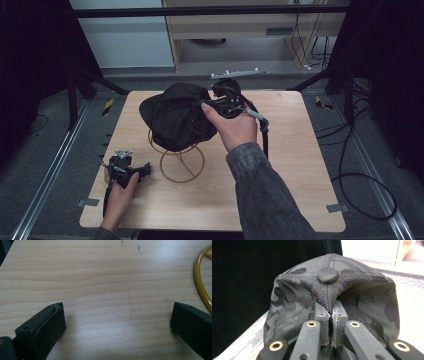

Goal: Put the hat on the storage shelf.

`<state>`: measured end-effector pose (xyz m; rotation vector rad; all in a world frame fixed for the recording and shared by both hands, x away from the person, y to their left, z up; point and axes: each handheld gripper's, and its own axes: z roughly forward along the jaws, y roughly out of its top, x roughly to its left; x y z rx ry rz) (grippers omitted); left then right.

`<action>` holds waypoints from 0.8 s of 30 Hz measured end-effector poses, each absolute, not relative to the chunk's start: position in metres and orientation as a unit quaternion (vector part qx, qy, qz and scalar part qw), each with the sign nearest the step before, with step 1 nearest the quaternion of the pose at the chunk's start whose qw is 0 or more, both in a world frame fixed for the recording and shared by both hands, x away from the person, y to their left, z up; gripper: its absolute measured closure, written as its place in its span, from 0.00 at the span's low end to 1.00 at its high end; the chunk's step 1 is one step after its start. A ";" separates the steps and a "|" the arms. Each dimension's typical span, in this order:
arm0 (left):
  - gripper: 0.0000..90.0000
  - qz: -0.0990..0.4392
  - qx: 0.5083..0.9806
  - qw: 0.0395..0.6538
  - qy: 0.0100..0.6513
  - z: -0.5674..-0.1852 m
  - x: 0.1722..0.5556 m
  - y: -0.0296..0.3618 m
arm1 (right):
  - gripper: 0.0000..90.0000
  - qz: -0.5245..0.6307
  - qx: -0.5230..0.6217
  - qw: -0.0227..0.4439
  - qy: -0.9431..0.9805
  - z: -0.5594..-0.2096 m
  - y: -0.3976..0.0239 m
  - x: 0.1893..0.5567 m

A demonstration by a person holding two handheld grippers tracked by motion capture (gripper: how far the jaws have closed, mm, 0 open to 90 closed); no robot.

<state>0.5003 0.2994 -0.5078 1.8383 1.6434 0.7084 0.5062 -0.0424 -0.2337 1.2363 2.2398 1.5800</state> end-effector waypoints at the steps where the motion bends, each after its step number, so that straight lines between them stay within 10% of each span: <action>1: 0.00 0.265 0.687 0.284 0.614 -0.508 0.500 0.299 | 0.96 0.524 0.409 0.066 0.744 -0.235 -0.043 0.507; 24: 0.00 0.265 0.686 0.285 0.615 -0.508 0.501 0.298 | 0.95 0.478 0.403 0.077 0.777 -0.261 -0.027 0.508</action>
